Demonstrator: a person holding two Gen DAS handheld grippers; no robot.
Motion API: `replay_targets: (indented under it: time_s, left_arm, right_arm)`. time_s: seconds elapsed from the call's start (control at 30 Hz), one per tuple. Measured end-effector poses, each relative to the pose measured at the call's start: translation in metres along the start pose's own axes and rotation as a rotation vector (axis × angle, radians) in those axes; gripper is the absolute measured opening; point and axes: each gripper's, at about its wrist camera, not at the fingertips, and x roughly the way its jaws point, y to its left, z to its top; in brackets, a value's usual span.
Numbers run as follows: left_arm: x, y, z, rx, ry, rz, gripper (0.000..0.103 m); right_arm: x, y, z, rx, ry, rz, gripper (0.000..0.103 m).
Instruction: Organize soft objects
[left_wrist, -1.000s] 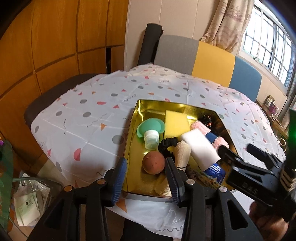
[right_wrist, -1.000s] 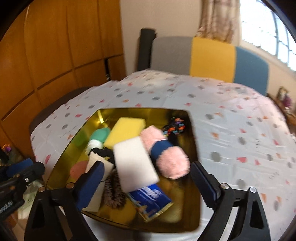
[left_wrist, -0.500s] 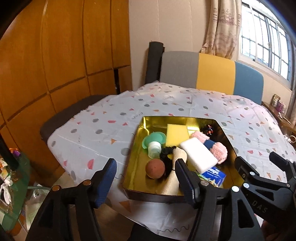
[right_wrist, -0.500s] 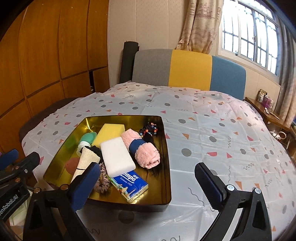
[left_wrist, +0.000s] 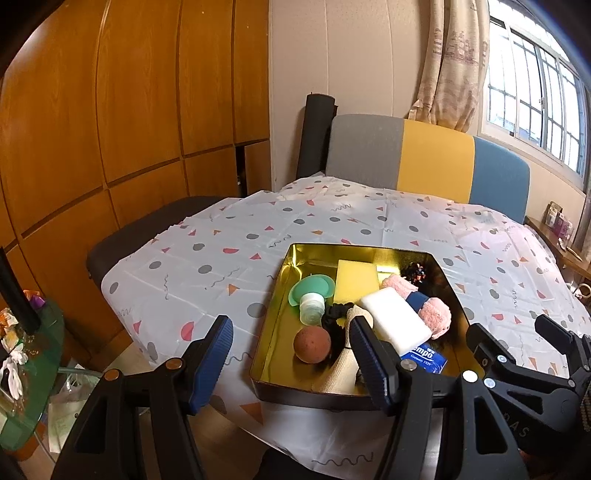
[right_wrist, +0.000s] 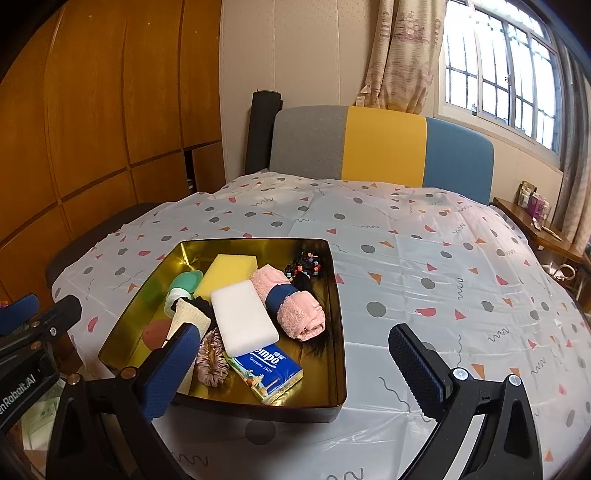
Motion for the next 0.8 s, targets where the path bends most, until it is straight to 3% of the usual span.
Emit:
replay_targets:
  time_s: [0.8]
  left_arm:
    - [0.0006, 0.0014, -0.0004, 0.004, 0.008, 0.020, 0.066]
  right_arm:
    - [0.0010, -0.0012, -0.0017, 0.000, 0.000, -0.004, 0.103]
